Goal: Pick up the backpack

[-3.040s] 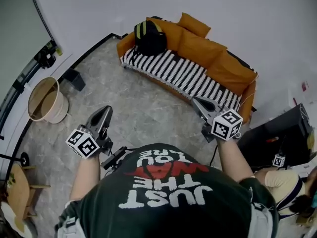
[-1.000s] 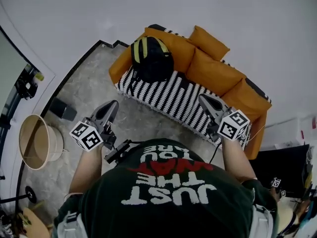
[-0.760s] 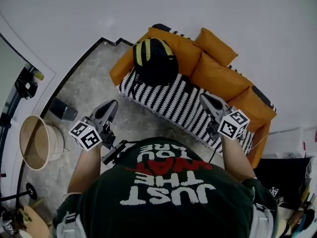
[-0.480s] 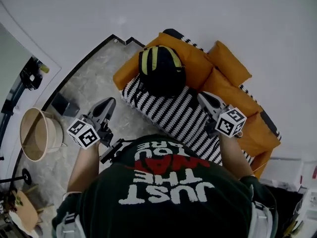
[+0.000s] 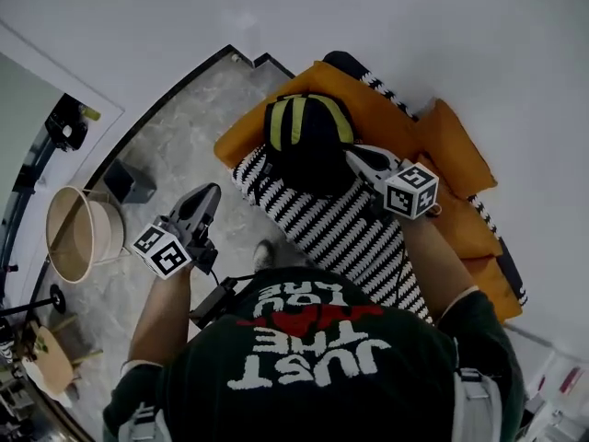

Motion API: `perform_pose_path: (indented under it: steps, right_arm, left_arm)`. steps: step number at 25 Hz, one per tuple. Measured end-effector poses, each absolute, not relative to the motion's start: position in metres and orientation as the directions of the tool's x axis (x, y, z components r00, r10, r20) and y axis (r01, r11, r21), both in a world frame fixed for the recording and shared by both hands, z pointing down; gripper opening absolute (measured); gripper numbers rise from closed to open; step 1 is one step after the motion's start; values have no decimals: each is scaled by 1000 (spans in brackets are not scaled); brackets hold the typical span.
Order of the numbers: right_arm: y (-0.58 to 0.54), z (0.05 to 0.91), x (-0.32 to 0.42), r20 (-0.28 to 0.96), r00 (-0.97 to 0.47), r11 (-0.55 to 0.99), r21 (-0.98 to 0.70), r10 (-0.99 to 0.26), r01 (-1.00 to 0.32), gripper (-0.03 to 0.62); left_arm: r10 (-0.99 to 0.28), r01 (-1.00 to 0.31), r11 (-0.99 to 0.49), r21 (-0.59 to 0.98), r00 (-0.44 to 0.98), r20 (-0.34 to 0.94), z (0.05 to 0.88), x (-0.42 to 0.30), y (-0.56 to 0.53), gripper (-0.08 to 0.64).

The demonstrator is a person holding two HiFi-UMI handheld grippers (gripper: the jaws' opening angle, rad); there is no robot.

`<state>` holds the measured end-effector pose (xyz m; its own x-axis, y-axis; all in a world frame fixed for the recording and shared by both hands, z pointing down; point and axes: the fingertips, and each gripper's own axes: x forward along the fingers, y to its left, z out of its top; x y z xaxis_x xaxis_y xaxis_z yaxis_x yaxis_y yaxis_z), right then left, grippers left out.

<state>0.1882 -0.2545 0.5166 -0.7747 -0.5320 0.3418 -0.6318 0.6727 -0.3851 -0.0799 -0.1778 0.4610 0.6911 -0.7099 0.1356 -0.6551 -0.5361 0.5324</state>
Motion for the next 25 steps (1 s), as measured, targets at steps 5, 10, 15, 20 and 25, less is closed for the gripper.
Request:
perform_pose_path:
  steps: [5,10,15,20,25]
  right_arm:
    - [-296,582,167,431,-752,612,-438,-499,-658,53]
    - [-340,656,150,498,-739,556,-490,-453,-671,194]
    - [-363,730,135,571,-705,473,-525,-420,-708,232]
    - [-399,776,121,590,-693,459,-522,-414,-719,244]
    - [-411,792,94,544,-743,488,-562,-390,-668,245]
  left_arm:
    - [-674,-608,-531,590,725,141,499,-81,-197,15]
    - [-642,-568,-537,624,755,135,552,-73,-219,15]
    - [-601,-541,-521,661,782,166,597,-69,-215,15]
    - [-615,-544,-497,676,770,168,629,-80,-225,15]
    - [-622,-543,-467,698,762,177,649,-91,-221,15]
